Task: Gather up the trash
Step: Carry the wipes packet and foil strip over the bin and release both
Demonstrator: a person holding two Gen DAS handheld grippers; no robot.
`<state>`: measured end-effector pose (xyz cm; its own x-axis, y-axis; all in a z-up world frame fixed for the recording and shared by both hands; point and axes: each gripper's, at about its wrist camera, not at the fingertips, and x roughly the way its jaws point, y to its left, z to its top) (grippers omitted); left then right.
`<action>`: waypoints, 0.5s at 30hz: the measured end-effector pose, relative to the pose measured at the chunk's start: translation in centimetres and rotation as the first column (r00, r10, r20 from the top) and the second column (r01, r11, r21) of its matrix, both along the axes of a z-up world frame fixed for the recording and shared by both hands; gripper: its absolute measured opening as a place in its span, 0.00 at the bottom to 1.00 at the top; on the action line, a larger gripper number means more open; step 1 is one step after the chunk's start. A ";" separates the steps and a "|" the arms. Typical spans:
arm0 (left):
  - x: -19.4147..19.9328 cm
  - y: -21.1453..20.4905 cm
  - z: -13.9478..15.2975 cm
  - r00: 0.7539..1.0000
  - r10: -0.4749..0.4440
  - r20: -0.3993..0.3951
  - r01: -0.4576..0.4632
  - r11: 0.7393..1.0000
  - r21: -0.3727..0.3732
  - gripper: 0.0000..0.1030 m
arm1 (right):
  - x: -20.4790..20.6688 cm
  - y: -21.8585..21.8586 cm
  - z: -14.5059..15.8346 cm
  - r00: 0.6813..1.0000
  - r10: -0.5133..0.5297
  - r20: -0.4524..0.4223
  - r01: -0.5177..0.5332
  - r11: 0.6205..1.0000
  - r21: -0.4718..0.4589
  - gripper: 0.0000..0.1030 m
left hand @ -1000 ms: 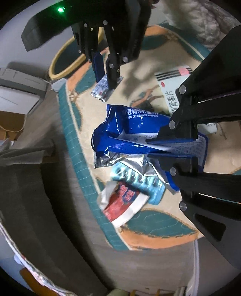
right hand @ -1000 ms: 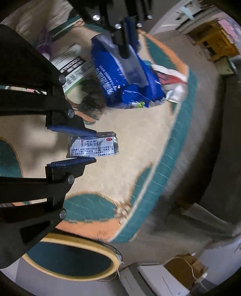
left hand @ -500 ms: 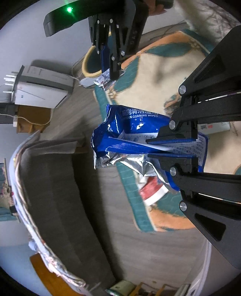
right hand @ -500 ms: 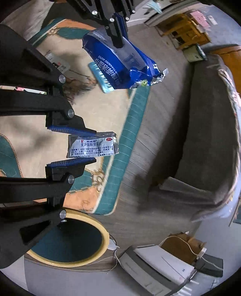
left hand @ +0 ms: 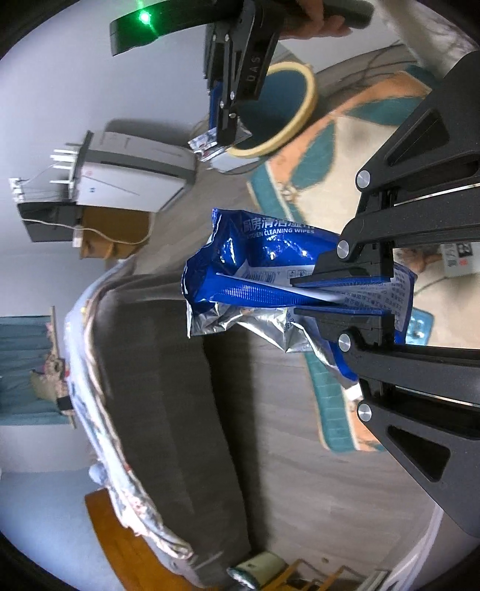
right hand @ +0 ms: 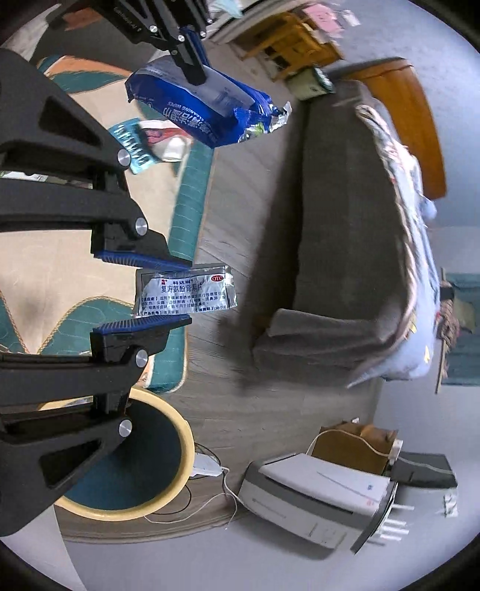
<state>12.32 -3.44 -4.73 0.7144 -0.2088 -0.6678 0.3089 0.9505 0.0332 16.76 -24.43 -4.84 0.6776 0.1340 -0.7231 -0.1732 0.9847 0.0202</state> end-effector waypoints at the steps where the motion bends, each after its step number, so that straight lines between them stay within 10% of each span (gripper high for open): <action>1: 0.0 -0.2 0.3 1.000 0.002 0.015 -0.002 1.000 -0.005 0.10 | 0.1 -0.4 0.3 1.000 -0.008 0.010 0.008 1.000 0.009 0.23; 15: 2.2 -5.8 1.3 0.997 -0.054 0.048 0.056 0.998 -0.034 0.10 | 0.3 -5.5 0.2 0.996 -0.083 0.025 0.082 0.996 0.020 0.23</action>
